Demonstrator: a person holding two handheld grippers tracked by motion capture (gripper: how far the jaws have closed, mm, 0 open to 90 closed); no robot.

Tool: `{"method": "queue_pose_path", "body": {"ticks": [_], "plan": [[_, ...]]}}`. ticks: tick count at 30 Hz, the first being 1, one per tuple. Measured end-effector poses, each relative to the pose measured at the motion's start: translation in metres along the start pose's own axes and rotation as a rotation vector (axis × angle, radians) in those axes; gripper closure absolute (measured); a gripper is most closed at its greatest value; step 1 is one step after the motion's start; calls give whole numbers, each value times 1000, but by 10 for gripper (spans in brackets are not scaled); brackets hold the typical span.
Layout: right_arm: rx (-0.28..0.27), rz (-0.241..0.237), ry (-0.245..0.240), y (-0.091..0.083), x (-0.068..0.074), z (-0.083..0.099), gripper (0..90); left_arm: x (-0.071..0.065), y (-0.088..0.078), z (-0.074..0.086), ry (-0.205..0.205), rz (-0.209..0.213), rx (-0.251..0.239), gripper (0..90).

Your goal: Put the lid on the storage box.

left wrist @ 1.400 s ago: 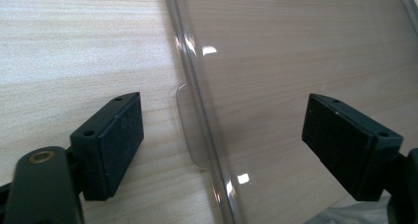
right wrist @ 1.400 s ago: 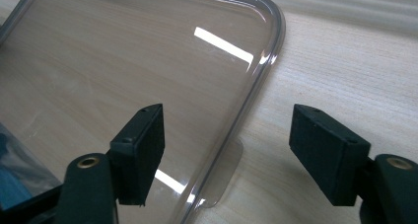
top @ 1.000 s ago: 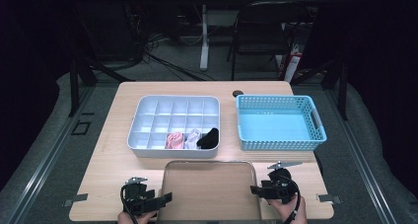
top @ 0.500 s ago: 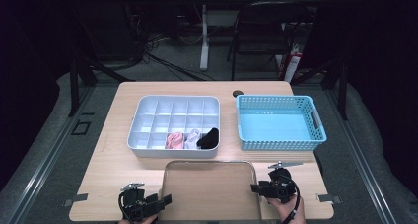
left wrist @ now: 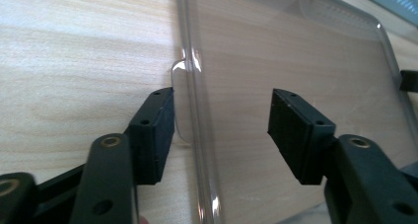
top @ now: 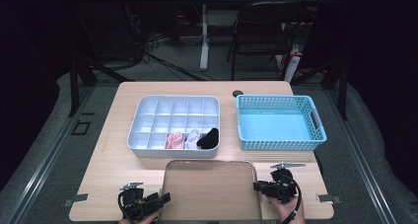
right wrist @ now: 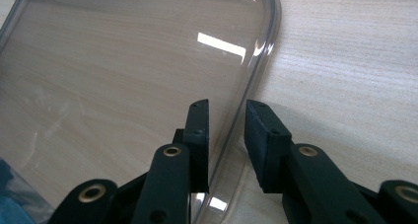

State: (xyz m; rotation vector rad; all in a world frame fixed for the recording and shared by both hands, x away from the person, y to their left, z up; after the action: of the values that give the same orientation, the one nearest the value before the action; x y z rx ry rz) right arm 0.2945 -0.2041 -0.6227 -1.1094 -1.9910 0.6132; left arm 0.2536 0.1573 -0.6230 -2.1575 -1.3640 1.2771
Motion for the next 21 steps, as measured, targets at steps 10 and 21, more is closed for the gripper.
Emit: {"method": "queue_pose_path", "body": {"ticks": [10, 21], "plan": [[0, 2, -1, 0, 0, 0, 721, 1, 3, -4, -9, 29, 16, 473], [-4, -12, 14, 0, -2, 0, 730, 2, 6, -9, 53, 24, 53, 466]]}}
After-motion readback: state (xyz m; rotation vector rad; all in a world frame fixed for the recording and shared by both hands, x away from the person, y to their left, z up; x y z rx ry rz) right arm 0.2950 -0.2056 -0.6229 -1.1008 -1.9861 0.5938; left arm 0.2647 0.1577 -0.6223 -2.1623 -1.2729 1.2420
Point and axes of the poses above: each handheld gripper's, and its own axes: y roughly forward along the jaws, z roughly out of its underside, x roughly to its left, the point moved 7 cm from there along y, roughly forward along the jaws, and after that the axes turned 6 degrees about -x, right-handed, at the moved point
